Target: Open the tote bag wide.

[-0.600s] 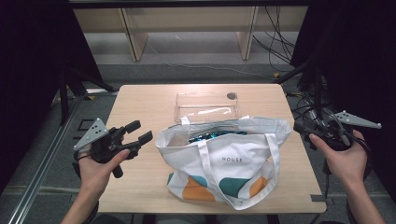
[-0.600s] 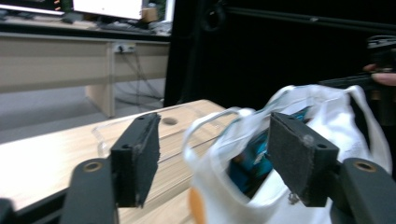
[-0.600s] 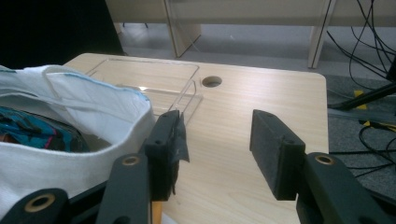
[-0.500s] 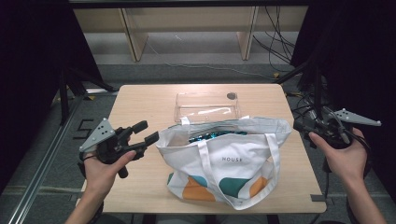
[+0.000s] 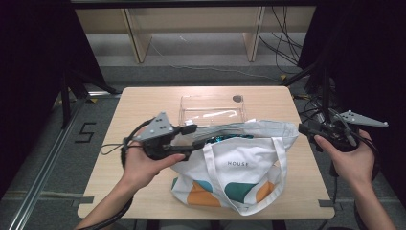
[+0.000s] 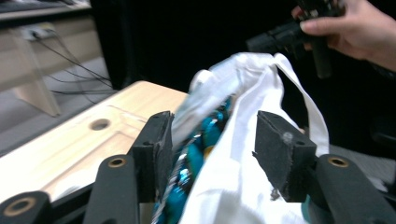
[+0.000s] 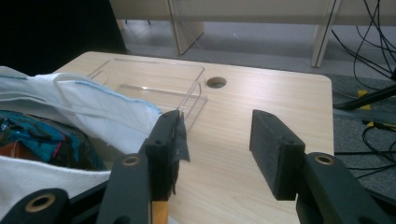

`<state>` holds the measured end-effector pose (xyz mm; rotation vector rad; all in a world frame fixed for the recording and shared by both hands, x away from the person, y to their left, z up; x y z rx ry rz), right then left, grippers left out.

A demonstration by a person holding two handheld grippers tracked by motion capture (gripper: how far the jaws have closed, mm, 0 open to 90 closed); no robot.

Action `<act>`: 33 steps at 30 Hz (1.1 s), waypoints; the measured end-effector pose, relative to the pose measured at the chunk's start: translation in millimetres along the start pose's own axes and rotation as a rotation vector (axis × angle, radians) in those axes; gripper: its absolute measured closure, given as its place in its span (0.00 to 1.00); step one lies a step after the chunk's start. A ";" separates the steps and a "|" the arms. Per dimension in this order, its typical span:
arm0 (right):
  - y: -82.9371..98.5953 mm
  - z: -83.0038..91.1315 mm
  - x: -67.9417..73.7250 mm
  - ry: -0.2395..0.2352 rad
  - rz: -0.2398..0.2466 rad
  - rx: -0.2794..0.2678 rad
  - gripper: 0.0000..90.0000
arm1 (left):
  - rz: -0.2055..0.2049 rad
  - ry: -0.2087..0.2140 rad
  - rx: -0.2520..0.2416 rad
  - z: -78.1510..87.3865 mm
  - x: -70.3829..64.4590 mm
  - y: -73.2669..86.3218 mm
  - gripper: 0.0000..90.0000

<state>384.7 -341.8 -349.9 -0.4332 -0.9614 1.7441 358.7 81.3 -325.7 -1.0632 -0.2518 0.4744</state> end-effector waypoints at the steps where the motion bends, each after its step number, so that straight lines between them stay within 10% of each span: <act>1: -0.2 -0.6 1.1 -0.002 -0.001 0.000 0.60 | -0.014 0.017 0.025 -7.4 -1.7 -1.9 0.52; 5: -2.7 -1.0 2.2 -0.004 0.010 0.010 0.60 | -0.089 0.057 0.158 -37.9 -7.1 -9.0 0.53; 16: -3.2 -2.8 4.0 -0.018 0.003 0.021 0.60 | -0.201 0.064 0.272 -71.5 -12.3 -17.1 0.73; 24: -3.7 -2.3 0.9 -0.011 0.028 0.021 0.59 | -0.250 0.060 0.289 -67.4 -14.7 -19.8 0.96; 33: -4.2 2.2 6.1 -0.023 0.009 0.023 0.59 | -0.252 0.124 0.261 -44.4 -28.2 -22.8 0.98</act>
Point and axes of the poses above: each handheld gripper's, and its own axes: z roughly backward along the jaws, y roughly out of its underside, x roughly to its left, the point moved 2 cm from there along -z, roughly forward along the jaws, and after that the axes turned 12 degrees about x, right-handed, at the moved point
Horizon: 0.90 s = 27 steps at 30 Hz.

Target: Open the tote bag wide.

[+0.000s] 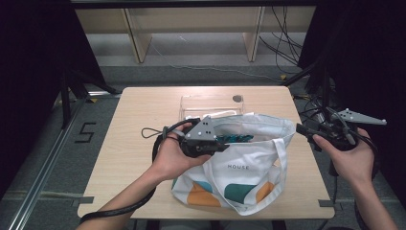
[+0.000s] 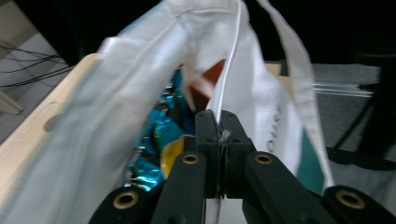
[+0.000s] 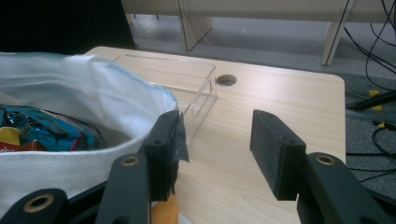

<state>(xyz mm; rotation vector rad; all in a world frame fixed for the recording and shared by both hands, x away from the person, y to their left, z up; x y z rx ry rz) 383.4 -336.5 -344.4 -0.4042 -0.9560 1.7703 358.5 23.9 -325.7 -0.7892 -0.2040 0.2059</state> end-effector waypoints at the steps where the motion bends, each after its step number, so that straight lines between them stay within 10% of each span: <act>1: -0.1 -1.0 0.4 0.000 -0.003 -0.014 0.59 | -0.003 0.016 -0.004 1.4 -3.6 1.2 0.98; 9: 2.4 -6.1 -2.0 0.005 0.022 0.008 0.59 | -0.051 0.096 0.068 -13.7 -33.2 18.4 0.98; 27: 11.9 -18.0 9.3 -0.035 0.013 0.070 0.58 | -0.059 0.123 0.203 -64.8 -49.0 50.0 0.97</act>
Point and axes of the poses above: each handheld gripper's, and its own axes: z roughly backward along the jaws, y roughly out of its underside, x roughly to its left, the point moved 2 cm from there along -z, roughly forward along the jaws, and after that the axes turned 12 degrees about x, right-handed, at the moved point
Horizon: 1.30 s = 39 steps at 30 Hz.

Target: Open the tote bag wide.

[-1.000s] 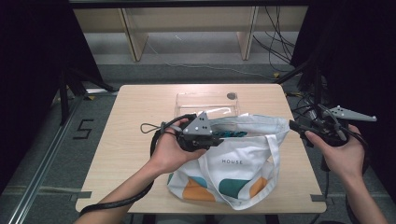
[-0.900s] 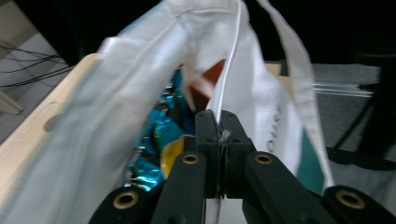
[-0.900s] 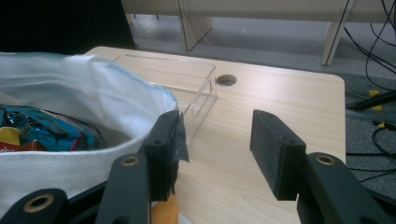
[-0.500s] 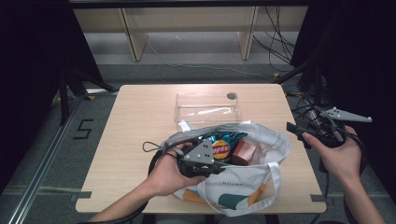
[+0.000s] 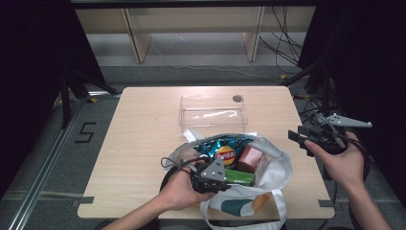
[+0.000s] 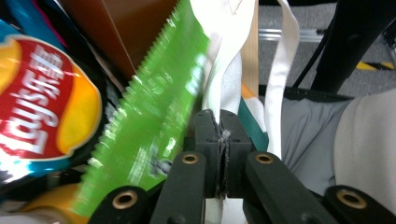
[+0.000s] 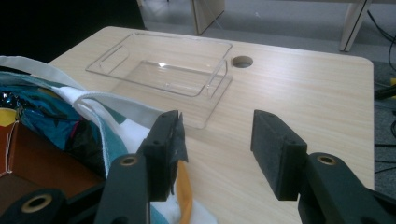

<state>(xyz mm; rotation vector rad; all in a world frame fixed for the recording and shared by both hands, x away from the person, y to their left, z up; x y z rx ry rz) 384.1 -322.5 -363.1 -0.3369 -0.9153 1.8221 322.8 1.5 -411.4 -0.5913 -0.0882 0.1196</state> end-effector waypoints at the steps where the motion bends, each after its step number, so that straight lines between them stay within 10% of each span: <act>1: 0.8 -1.2 1.1 -0.011 0.000 0.007 0.58 | 0.003 0.003 0.005 -1.5 -0.4 0.8 0.97; 11: 5.6 -11.5 5.4 -0.032 0.048 0.053 0.59 | 0.035 0.036 0.023 -12.7 -2.7 10.7 0.91; 20: 0.9 -9.4 8.0 -0.032 0.041 0.039 0.59 | 0.132 0.030 -0.179 43.2 -2.6 15.1 0.59; 26: -1.9 -7.9 10.5 -0.048 0.067 0.034 0.61 | 0.231 -0.200 -0.326 104.3 25.9 34.3 0.55; 30: -2.9 -7.4 15.5 -0.060 0.067 0.053 0.66 | 0.299 -0.349 -0.307 124.9 55.5 57.4 0.54; 39: -10.1 -8.2 29.3 -0.115 0.169 0.049 0.72 | 0.350 -0.256 -0.302 109.4 81.0 74.4 0.56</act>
Point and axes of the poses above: each handheld gripper's, and its own axes: z roughly backward along the jaws, y roughly out of its underside, x roughly to its left, the point moved 2 cm from there along -z, roughly forward along the jaws, and after that the axes turned 12 degrees about x, right-handed, at the moved point
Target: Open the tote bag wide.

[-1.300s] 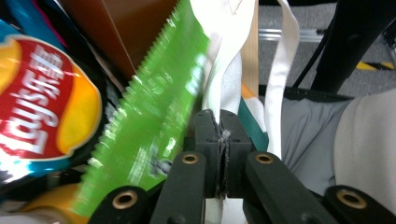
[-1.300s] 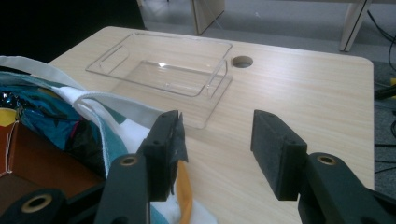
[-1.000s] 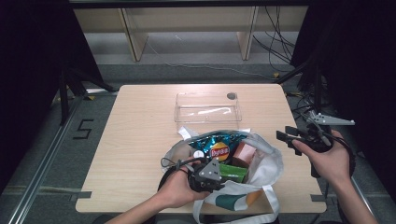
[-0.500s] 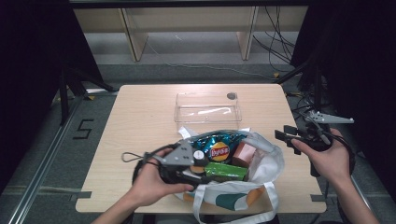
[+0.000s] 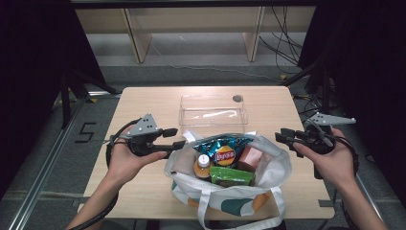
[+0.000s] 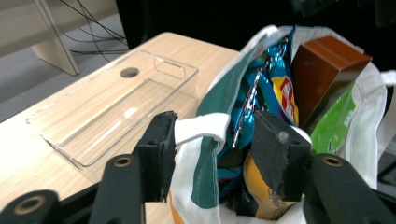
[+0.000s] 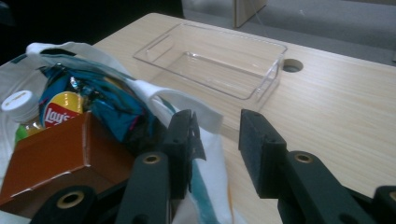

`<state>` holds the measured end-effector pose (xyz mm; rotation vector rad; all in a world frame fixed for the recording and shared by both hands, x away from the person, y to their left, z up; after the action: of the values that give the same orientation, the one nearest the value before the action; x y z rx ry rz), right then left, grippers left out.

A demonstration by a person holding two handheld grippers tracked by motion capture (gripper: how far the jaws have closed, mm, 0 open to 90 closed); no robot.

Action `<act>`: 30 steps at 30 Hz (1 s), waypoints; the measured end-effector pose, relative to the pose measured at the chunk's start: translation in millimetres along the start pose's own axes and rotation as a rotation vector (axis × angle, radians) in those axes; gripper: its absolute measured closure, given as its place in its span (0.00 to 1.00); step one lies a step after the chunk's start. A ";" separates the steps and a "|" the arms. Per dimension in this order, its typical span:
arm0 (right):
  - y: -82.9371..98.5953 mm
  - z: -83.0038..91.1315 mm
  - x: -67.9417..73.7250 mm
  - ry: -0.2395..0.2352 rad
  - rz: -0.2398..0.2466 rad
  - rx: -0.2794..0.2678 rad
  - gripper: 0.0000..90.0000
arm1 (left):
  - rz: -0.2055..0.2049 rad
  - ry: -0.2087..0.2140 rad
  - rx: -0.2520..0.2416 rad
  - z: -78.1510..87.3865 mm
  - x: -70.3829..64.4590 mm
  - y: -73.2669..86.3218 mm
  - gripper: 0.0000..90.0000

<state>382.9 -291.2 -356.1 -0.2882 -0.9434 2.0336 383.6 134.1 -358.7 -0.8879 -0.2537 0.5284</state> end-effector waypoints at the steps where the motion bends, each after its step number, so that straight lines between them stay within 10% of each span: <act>1: -0.8 -2.3 0.9 -0.001 0.013 -0.003 0.72 | -0.007 -0.001 0.009 -2.5 0.3 0.3 0.57; 7: 0.0 -11.5 6.2 -0.021 0.021 0.050 0.73 | -0.093 -0.004 0.078 -15.7 -1.3 1.7 0.69; 18: 0.9 -19.0 7.5 -0.013 0.098 0.083 0.81 | -0.095 0.070 0.042 -14.1 -8.8 -2.7 0.60; 23: 2.4 -23.3 6.0 -0.002 0.119 0.108 0.86 | -0.174 0.002 0.132 -21.7 -2.8 4.9 0.70; 30: 0.9 -26.8 7.4 0.001 0.142 0.137 0.94 | -0.152 -0.037 0.210 -32.1 1.5 10.9 0.90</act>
<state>391.5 -271.9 -374.2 -0.2880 -0.7983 2.2160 394.7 119.1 -387.0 -0.6502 -0.2909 0.4218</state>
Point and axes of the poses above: each handheld gripper's, and its own axes: z roughly backward along the jaws, y roughly out of its underside, x roughly to its left, the point moved 2 cm from there along -z, roughly forward along the jaws, and after that the axes turned 12 degrees about x, right-handed, at the moved point
